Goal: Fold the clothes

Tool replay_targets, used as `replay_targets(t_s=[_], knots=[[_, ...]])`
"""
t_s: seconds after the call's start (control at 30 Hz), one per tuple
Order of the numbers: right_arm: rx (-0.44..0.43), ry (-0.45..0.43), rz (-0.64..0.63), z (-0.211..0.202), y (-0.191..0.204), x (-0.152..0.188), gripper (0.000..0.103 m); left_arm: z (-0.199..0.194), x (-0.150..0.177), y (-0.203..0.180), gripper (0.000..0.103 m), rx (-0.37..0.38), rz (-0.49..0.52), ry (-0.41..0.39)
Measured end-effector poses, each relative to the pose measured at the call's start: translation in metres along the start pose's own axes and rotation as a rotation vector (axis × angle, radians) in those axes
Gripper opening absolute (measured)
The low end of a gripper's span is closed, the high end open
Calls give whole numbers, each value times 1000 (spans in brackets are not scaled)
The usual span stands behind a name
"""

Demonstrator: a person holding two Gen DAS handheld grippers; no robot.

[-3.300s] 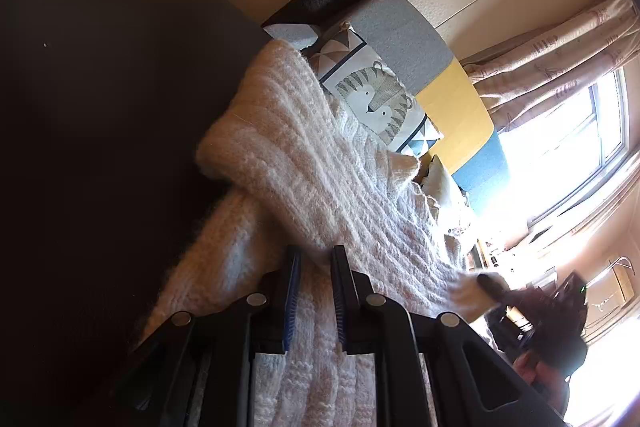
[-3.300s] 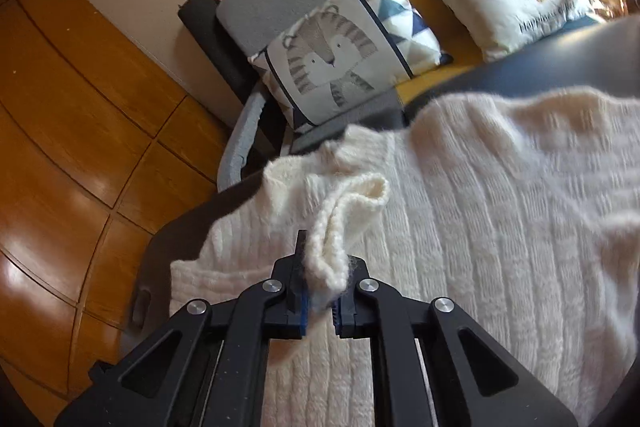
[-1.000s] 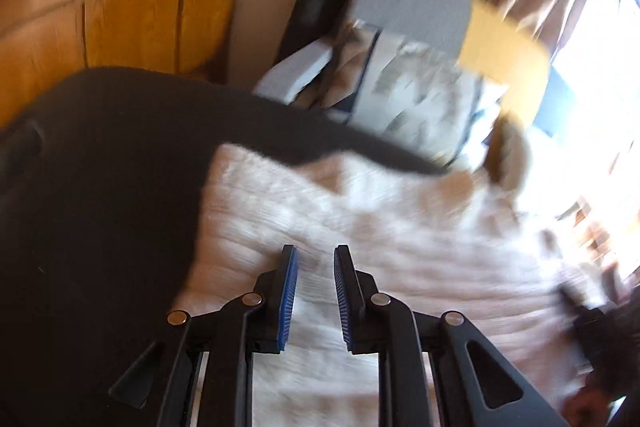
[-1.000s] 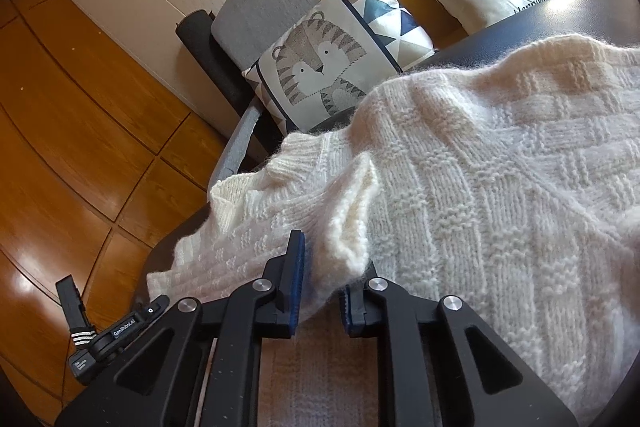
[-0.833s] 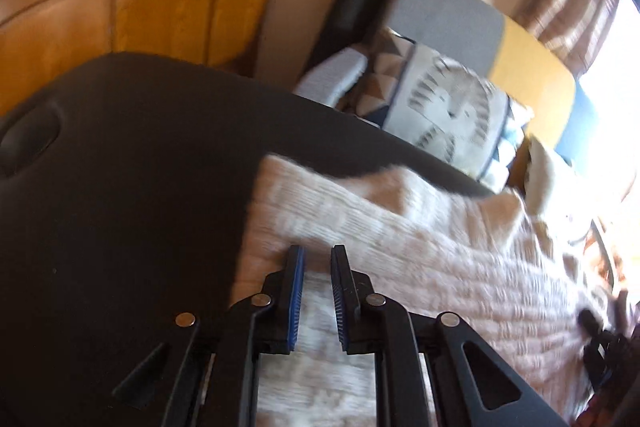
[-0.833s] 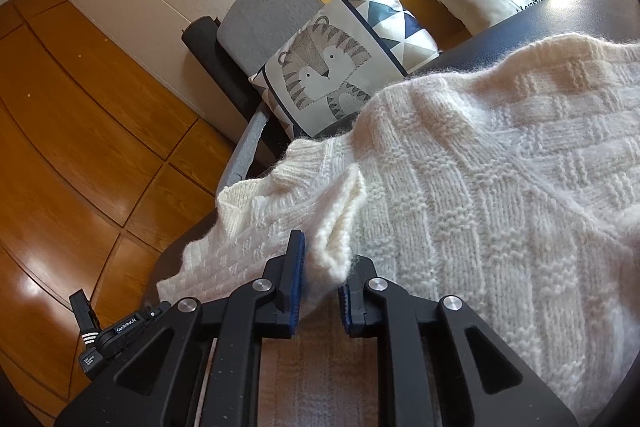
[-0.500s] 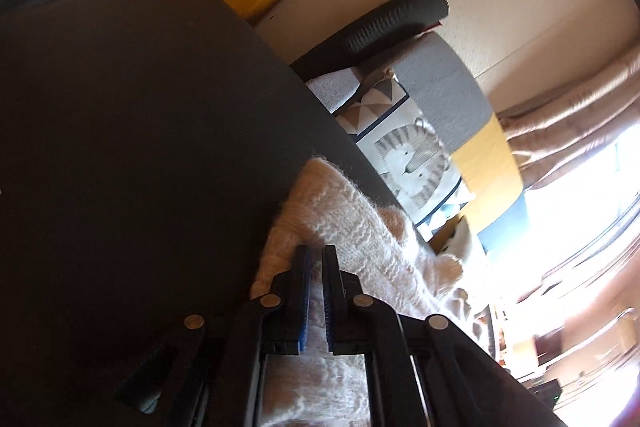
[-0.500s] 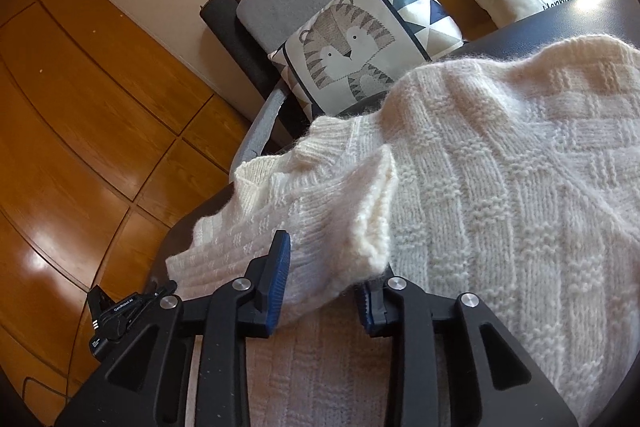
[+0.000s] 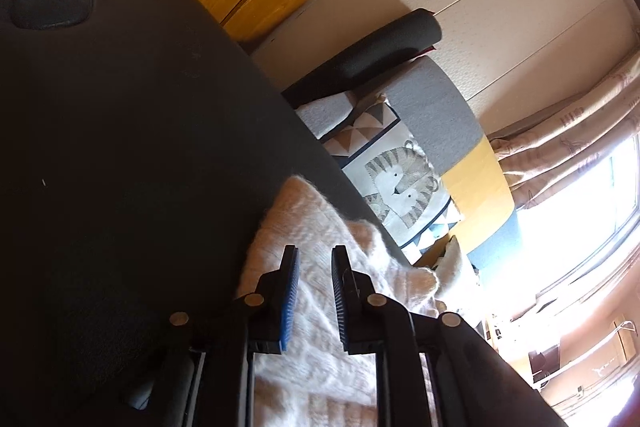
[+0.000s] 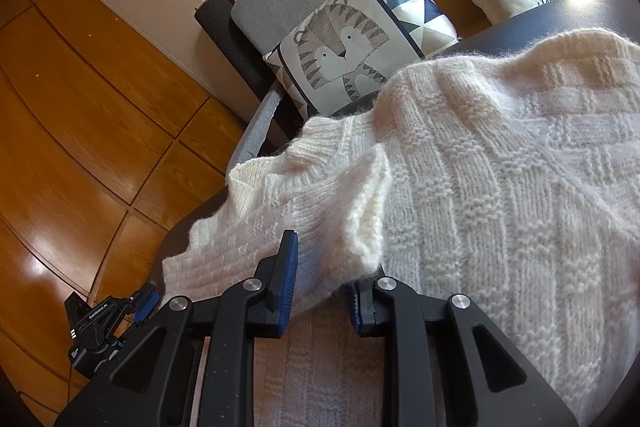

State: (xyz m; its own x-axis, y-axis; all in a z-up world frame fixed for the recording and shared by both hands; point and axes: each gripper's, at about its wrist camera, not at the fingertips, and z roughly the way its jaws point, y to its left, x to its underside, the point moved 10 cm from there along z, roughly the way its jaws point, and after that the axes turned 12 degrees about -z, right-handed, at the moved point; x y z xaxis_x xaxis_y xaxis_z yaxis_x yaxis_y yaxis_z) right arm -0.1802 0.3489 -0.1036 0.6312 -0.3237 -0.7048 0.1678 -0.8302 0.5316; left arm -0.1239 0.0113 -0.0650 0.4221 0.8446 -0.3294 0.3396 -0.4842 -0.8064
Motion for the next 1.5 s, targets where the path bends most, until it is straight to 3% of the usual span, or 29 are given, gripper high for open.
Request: replay_targets(t_s=[0.07, 0.4, 0.47, 0.6, 0.8, 0.9, 1.13, 1.23, 1.27, 1.43, 1.47, 1.5], knots=[[1, 0, 0, 0, 0, 0, 24, 10, 12, 3, 16, -58, 50, 35], [9, 5, -4, 3, -2, -1, 24, 13, 17, 12, 11, -266, 193, -7], [7, 4, -3, 3, -2, -1, 24, 13, 17, 1, 10, -287, 236, -15], [6, 3, -3, 3, -2, -1, 24, 20, 9, -25, 14, -255, 300, -46], [23, 4, -7, 2, -3, -1, 21, 50, -11, -12, 15, -383, 348, -41], [41, -6, -2, 0, -7, -2, 15, 47, -18, -2, 16, -322, 267, -59], [87, 17, -28, 0, -5, -5, 14, 46, -19, -2, 14, -319, 268, -75], [72, -67, -205, -15, 29, -22, 14, 46, -20, 0, 14, -314, 268, -77], [88, -59, -227, -14, 32, -22, 14, 45, -19, 2, 14, -308, 264, -77], [202, 88, -68, 4, -11, -2, 15, 48, -21, 4, 14, -295, 254, -76], [201, 90, -34, 0, -15, -3, 17, 47, -22, 4, 14, -292, 251, -76], [216, 90, -7, -5, -20, -4, 27, 47, -21, 4, 14, -289, 250, -76]])
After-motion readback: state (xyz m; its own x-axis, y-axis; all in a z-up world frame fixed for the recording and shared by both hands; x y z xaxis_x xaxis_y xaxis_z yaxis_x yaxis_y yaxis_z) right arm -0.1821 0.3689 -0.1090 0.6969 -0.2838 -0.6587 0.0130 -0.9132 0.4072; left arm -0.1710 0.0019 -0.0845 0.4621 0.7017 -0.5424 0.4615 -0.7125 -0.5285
